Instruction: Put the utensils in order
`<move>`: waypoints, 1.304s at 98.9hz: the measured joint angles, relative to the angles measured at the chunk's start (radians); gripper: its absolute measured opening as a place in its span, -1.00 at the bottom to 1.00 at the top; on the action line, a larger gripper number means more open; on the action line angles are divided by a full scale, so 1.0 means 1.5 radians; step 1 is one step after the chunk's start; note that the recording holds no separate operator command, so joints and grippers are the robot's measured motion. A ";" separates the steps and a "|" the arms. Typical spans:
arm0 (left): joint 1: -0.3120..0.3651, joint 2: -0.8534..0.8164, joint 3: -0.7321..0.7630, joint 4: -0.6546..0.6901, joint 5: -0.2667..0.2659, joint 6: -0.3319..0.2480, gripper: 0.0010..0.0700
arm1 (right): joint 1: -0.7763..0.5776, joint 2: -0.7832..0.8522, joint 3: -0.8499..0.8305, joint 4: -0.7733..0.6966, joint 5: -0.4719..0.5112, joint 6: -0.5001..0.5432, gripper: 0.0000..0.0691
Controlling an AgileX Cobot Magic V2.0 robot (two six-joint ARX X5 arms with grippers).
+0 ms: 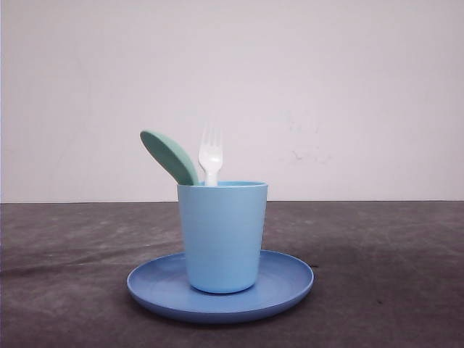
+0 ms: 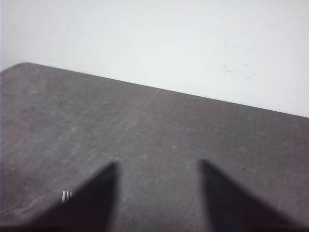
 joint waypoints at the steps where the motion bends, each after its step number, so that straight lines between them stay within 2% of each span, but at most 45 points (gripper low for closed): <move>1: 0.000 0.000 0.000 0.000 0.000 0.000 -0.75 | 0.000 0.001 0.000 0.000 0.000 -0.001 -0.53; 8: 0.000 0.002 0.000 -0.002 0.000 0.000 -0.90 | 0.000 0.002 0.000 -0.001 0.000 -0.003 -0.83; 19: 0.000 0.002 0.000 -0.003 0.000 0.000 -0.95 | 0.000 0.002 0.000 -0.001 0.000 -0.003 -0.96; 99: 0.000 -0.012 0.000 -0.010 0.000 0.002 -0.96 | 0.000 0.001 0.000 0.005 0.000 -0.003 -0.99; 107: 0.000 -0.012 0.000 -0.010 0.000 0.025 -0.96 | 0.000 0.001 0.000 0.005 0.000 -0.003 -0.99; 116: 0.003 -0.012 0.000 -0.014 -0.002 0.070 -0.96 | 0.000 0.001 0.000 0.005 0.000 -0.003 -0.99; 129: 0.044 -0.015 -0.027 0.005 -0.002 0.140 -0.96 | 0.000 0.001 0.000 0.005 0.000 -0.003 -0.99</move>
